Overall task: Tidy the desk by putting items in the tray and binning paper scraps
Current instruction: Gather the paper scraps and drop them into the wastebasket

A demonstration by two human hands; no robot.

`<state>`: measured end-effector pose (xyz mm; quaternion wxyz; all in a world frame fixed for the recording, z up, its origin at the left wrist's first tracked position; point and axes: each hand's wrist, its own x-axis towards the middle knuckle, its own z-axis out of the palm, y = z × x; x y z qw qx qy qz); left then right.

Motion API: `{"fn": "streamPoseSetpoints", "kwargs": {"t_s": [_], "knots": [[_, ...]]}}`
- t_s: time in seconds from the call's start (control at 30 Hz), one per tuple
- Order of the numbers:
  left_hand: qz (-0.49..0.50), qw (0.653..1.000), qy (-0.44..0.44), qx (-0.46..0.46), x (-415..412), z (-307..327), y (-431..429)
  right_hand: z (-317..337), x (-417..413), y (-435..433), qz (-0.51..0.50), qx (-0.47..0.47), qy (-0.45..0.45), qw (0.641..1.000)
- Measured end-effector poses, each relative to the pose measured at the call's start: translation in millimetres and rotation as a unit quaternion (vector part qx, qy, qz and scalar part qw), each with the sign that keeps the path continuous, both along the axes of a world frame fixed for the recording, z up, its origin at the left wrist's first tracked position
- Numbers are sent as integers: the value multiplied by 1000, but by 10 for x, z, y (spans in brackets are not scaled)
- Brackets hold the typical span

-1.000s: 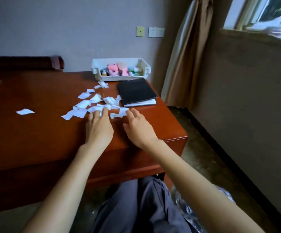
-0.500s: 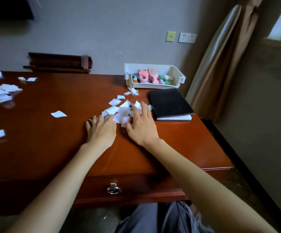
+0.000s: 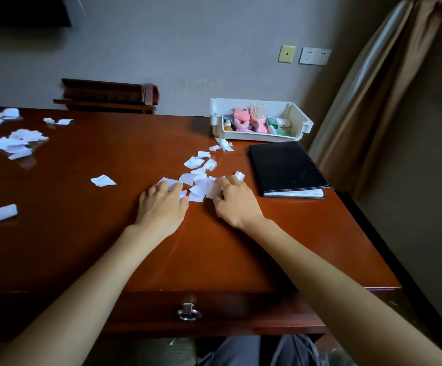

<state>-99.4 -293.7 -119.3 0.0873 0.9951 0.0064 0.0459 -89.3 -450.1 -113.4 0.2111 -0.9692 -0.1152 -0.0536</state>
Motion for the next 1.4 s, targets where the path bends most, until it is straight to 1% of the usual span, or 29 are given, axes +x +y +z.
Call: {"fn": "streamPoseSetpoints", "kwargs": {"t_s": [0.07, 0.13, 0.2, 0.27, 0.3, 0.37, 0.47, 0.57, 0.67, 0.73, 0.83, 0.97, 1.07, 1.1, 1.13, 1.27, 1.33, 1.4], "knots": [[29, 998, -51, -12, -81, 15, 1, 12, -61, 5, -28, 11, -44, 999], [45, 997, -68, -13, -109, 19, 14, 21, -84, 35, -48, 22, -66, 996], [43, 999, -14, -6, -63, 5, 43, 5, -58, 68, -40, 12, -37, 998], [39, 998, 46, 9, 14, -31, 77, -18, -1, 84, -23, -52, 6, 998], [40, 998, 51, 15, 49, -44, 89, -25, 29, 88, -15, -84, 18, 996], [48, 999, 16, 12, 107, -50, 102, -26, 76, 89, -5, -112, 11, 994], [52, 997, -42, 28, 116, -21, 64, -23, 79, 112, 0, -109, -31, 994], [42, 996, -71, 12, 80, 1, 21, 5, 22, 134, 7, -103, -58, 993], [34, 996, -81, 6, 35, 28, -2, 68, -38, 135, 12, -136, -38, 990], [26, 995, -91, 13, 33, 37, -2, 95, -52, 126, 2, -138, -31, 990], [27, 994, -102, -18, 36, 52, 9, 94, -28, 94, -15, -92, -31, 995], [43, 988, -124, -82, 29, 146, -28, 139, 49, -5, -62, 41, -14, 997], [31, 983, -140, -112, 35, 228, -105, 233, 68, -58, -95, 171, 3, 981], [27, 981, -144, -126, 34, 255, -140, 271, 59, -85, -101, 191, 6, 976], [24, 979, -145, -142, 28, 284, -181, 312, 34, -109, -105, 192, 7, 976], [4, 971, -148, -187, -63, 352, -373, 396, -126, -292, -104, 135, 14, 985], [-5, 967, -144, -210, -143, 381, -473, 378, -213, -390, -107, 133, 17, 985], [-22, 961, -118, -249, -202, 376, -578, 349, -293, -473, -117, 172, 12, 978]]}}
